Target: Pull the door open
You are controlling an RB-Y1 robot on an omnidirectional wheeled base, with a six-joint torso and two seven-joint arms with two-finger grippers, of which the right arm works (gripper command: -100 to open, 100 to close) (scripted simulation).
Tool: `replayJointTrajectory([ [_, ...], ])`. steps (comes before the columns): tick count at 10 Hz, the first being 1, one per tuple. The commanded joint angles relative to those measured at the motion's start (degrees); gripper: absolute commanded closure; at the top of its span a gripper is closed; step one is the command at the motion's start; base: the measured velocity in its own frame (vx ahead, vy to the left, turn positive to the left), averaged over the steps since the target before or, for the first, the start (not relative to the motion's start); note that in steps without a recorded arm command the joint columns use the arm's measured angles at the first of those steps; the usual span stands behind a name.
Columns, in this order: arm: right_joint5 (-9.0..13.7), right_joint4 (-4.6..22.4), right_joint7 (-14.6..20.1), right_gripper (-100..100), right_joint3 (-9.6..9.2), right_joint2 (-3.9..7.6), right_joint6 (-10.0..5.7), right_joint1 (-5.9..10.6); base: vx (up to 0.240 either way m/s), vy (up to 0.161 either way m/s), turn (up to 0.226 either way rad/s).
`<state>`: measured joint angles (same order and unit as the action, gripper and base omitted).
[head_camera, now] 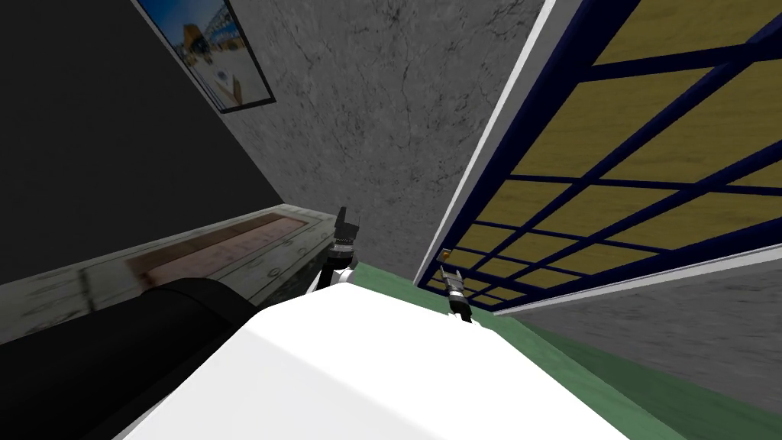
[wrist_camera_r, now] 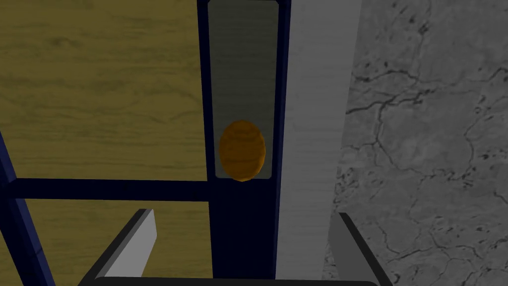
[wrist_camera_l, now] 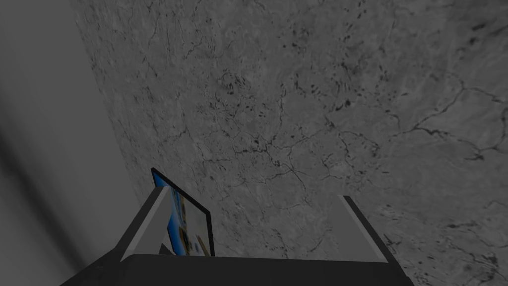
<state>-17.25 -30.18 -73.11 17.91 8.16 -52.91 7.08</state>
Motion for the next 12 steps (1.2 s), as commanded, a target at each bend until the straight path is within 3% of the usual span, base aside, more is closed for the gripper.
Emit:
replayJointTrajectory([
  [1,0.7,0.8,0.8,-100,0.88,1.37,-0.91,-0.64,0.187,0.055,0.193],
  [3,1.3,1.2,1.4,-100,1.59,2.58,-1.69,-1.31,0.170,0.028,0.104],
  [5,1.3,1.2,1.4,-100,1.59,2.58,-1.69,-1.31,0.092,-0.005,0.014],
  [6,1.9,1.6,2.2,-100,2.27,3.78,-2.58,-1.80,0.128,-0.013,0.136],
  [8,2.0,1.6,2.3,-100,2.37,3.96,-2.74,-1.83,0.153,-0.002,0.090],
  [9,1.8,0.4,2.5,-100,2.22,3.71,-1.92,-2.34,0.036,-0.002,-0.004],
  [10,1.8,0.4,2.5,100,2.22,3.71,-1.92,-2.34,0.000,0.000,0.000],
  [12,1.8,0.4,2.5,100,2.22,3.71,-1.92,-2.34,-0.012,0.004,0.012],
])
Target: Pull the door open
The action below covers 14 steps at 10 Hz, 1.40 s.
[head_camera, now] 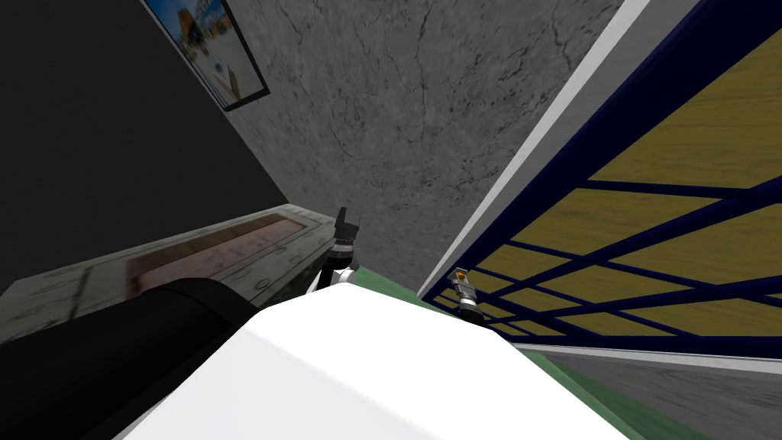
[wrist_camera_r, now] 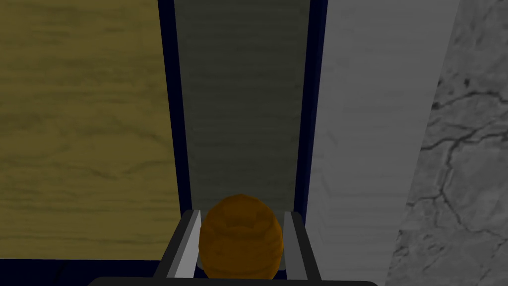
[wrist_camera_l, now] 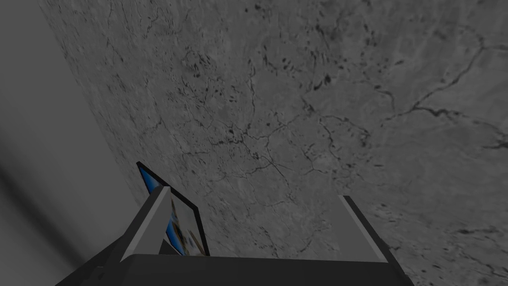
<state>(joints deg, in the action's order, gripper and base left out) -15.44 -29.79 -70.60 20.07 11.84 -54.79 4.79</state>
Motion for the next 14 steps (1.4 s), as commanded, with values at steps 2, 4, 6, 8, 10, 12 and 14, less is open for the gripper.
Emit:
replayJointTrajectory([
  [2,0.0,0.0,0.0,100,0.05,0.03,-0.04,-0.04,0.000,0.000,0.000],
  [4,0.4,0.0,2.2,100,-0.21,0.05,0.08,-0.15,-0.007,-0.003,0.011],
  [6,0.7,0.1,4.2,100,-0.37,0.14,0.13,-0.27,-0.026,-0.006,0.016],
  [8,1.3,0.1,7.4,100,-0.68,0.26,0.19,-0.41,-0.028,-0.004,0.018],
  [10,1.6,0.1,9.2,100,-0.86,0.32,0.23,-0.49,-0.027,-0.009,0.017],
  [12,2.3,0.0,12.7,100,-1.22,0.46,0.31,-0.64,-0.027,-0.004,0.021],
  [14,2.7,0.0,14.9,100,-1.46,0.53,0.35,-0.71,-0.030,-0.008,0.023],
])
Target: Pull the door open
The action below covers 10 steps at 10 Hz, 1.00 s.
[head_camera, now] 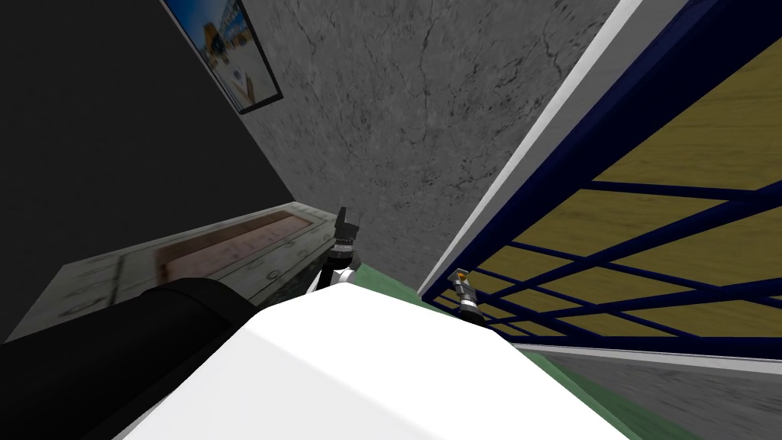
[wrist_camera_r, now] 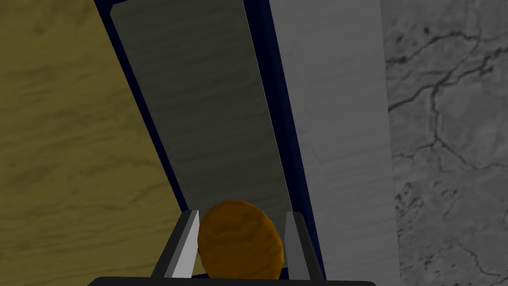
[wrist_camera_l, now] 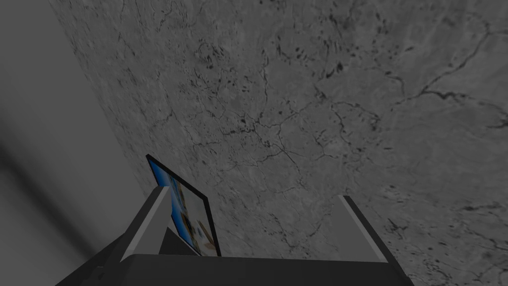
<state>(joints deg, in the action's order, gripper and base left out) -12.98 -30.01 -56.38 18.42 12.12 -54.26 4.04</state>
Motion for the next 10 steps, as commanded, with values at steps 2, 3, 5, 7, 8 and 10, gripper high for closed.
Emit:
replayJointTrajectory([
  [2,1.2,0.2,4.4,100,-0.36,0.42,-0.10,-0.11,-0.033,-0.009,0.033],
  [3,1.2,0.2,5.1,100,-0.36,0.42,-0.10,-0.11,-0.027,-0.007,0.016],
  [5,2.1,0.1,8.6,100,-0.91,0.58,-0.01,-0.24,-0.028,-0.006,0.031],
  [7,2.7,0.1,11.4,100,-1.26,0.67,0.04,-0.31,-0.027,-0.003,0.022],
  [8,2.7,0.1,11.8,100,-1.26,0.67,0.04,-0.31,-0.025,-0.006,0.014],
  [10,3.9,0.0,15.4,100,-1.97,0.85,0.13,-0.43,-0.032,-0.009,0.043],
])
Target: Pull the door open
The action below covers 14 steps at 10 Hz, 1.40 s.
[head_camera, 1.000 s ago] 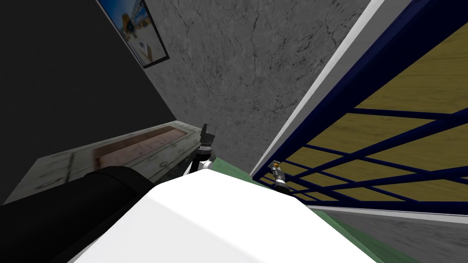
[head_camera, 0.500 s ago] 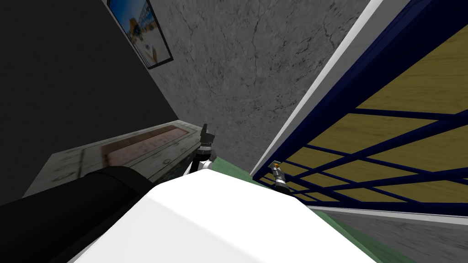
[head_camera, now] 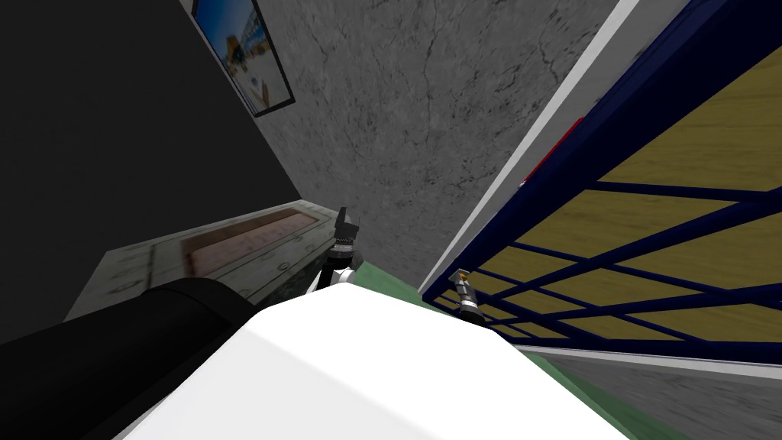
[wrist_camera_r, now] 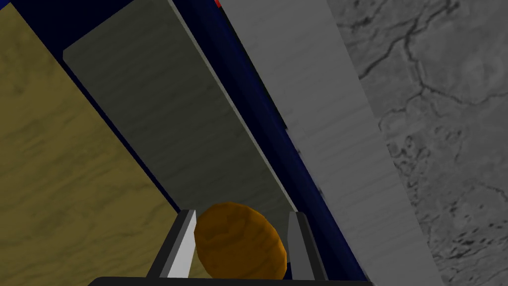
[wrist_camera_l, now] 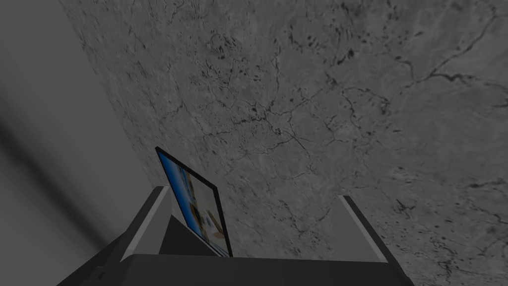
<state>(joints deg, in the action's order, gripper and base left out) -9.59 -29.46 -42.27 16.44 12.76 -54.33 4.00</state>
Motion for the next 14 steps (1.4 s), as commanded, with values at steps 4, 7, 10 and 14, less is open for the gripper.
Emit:
replayJointTrajectory([
  [4,1.7,-0.6,6.9,100,-0.70,0.39,0.30,-0.50,-0.027,-0.007,0.025],
  [7,3.1,-0.8,11.2,100,-1.54,0.59,0.40,-0.61,-0.031,-0.011,0.041],
  [10,3.8,-0.8,14.0,100,-1.96,0.69,0.45,-0.66,-0.028,-0.006,0.027],
  [14,5.9,-1.0,20.7,100,-3.28,0.99,0.61,-0.80,-0.034,-0.008,0.042],
])
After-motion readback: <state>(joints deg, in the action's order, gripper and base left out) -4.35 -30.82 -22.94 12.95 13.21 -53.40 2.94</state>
